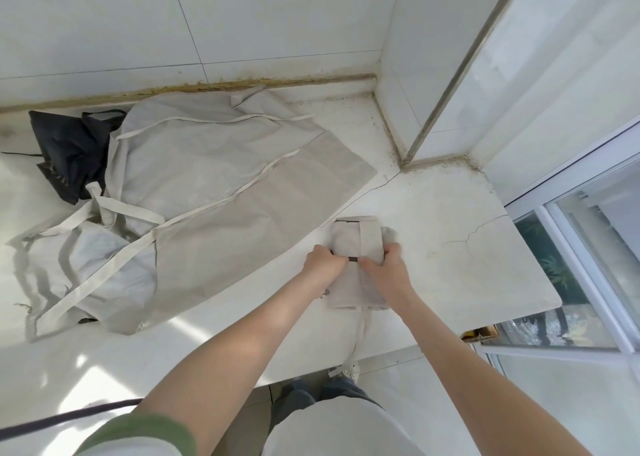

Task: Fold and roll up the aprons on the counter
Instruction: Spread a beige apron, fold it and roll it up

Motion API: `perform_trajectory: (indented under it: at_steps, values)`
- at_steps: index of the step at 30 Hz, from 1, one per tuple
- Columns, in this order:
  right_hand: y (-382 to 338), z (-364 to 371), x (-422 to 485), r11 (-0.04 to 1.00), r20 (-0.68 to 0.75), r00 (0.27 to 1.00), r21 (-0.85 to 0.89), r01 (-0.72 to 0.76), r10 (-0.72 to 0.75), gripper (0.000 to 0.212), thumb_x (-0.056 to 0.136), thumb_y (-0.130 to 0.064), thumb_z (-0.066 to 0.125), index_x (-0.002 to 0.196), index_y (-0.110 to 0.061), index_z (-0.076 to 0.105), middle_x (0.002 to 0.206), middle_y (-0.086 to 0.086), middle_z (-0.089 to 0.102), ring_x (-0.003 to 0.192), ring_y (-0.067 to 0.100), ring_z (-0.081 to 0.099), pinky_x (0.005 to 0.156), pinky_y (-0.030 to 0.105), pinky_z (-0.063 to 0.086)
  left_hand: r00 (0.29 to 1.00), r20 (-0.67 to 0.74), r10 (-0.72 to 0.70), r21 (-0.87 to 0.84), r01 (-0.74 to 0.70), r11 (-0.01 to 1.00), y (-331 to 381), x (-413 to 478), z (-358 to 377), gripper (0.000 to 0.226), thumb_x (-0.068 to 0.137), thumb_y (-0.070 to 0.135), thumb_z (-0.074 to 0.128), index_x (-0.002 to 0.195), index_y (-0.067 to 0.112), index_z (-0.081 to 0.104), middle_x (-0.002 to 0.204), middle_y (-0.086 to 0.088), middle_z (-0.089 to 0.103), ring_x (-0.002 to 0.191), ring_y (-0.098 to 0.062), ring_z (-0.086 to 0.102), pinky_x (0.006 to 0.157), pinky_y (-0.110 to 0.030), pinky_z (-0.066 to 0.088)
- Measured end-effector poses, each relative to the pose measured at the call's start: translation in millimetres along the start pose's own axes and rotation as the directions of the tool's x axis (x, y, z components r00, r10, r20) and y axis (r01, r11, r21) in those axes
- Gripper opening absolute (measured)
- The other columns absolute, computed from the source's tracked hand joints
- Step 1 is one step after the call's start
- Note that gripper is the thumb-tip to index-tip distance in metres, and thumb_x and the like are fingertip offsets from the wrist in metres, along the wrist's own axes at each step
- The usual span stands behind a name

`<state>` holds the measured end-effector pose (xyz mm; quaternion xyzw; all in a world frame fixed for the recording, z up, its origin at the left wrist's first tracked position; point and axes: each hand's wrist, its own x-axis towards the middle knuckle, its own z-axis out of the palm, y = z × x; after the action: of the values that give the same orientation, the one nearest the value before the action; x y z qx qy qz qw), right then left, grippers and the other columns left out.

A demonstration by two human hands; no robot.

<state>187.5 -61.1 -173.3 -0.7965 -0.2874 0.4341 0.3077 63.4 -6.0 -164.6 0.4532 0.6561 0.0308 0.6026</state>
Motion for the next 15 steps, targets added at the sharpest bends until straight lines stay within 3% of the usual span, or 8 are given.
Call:
perform_trajectory:
  at_steps: [2,5,8,10,11,13,15]
  values:
    - [8,-3,4,0.983,-0.062,0.993,-0.162,0.087,-0.098,0.043,0.085,-0.024,0.067,0.113,-0.009,0.037,0.1,-0.001,0.049,0.099,0.025,0.052,0.077,0.035,0.043,0.998,0.065,-0.01,-0.032,0.012,0.999,0,-2,0,0.023,0.07,0.031,0.057,0.085,0.013,0.057,0.083,-0.005,0.056,0.073,-0.024,0.053,0.066,-0.028,0.044]
    - [12,-4,6,0.943,-0.069,0.986,-0.309,0.125,-0.154,0.041,0.085,-0.023,0.067,0.113,-0.005,0.043,0.106,0.005,0.044,0.107,0.029,0.044,0.085,0.039,0.039,0.995,0.102,0.013,-0.09,-0.004,0.996,-2,-2,3,0.028,0.061,0.036,0.058,0.082,0.017,0.055,0.077,-0.002,0.054,0.068,-0.021,0.05,0.072,-0.03,0.042]
    - [13,-4,6,0.927,-0.08,0.983,-0.354,0.127,-0.165,0.033,0.089,-0.024,0.062,0.112,-0.004,0.049,0.113,0.011,0.046,0.11,0.028,0.04,0.088,0.037,0.035,0.989,0.132,0.071,-0.24,-0.038,0.97,4,-11,8,0.023,0.087,0.045,0.054,0.089,0.022,0.053,0.077,0.005,0.054,0.067,-0.013,0.052,0.064,-0.025,0.038]
    - [9,-4,7,0.972,-0.023,0.992,-0.204,0.116,-0.124,0.028,0.095,-0.029,0.052,0.112,-0.006,0.056,0.116,0.012,0.055,0.113,0.029,0.048,0.095,0.037,0.038,0.983,0.161,0.09,-0.423,-0.013,0.906,9,-13,12,0.035,0.102,0.045,0.031,0.095,0.021,0.055,0.087,0.004,0.06,0.075,-0.01,0.058,0.063,-0.024,0.042]
    - [3,-5,3,0.998,0.065,0.996,-0.018,0.059,-0.058,0.031,0.099,-0.035,0.045,0.11,-0.011,0.061,0.114,0.01,0.061,0.112,0.026,0.054,0.096,0.036,0.041,0.983,0.157,0.092,-0.49,-0.003,0.872,10,-12,14,0.04,0.103,0.044,0.026,0.093,0.019,0.055,0.091,0.001,0.063,0.079,-0.011,0.061,0.069,-0.025,0.047]
    - [-11,-8,-8,0.936,0.279,0.959,0.322,-0.14,0.047,0.046,0.1,-0.049,0.034,0.103,-0.02,0.07,0.105,0.002,0.071,0.099,0.015,0.065,0.09,0.031,0.048,0.982,0.145,0.12,-0.49,-0.034,0.871,11,-12,17,0.033,0.103,0.041,0.03,0.09,0.018,0.049,0.097,-0.003,0.065,0.083,-0.015,0.063,0.075,-0.028,0.05]
    - [-15,-10,-11,0.876,0.385,0.922,0.429,-0.222,0.045,0.053,0.095,-0.059,0.034,0.103,-0.022,0.072,0.103,-0.001,0.072,0.094,0.013,0.067,0.087,0.03,0.049,0.989,0.106,0.104,-0.359,-0.06,0.932,10,-10,16,0.027,0.096,0.046,0.046,0.101,0.02,0.043,0.109,-0.004,0.064,0.093,-0.018,0.064,0.073,-0.031,0.051]
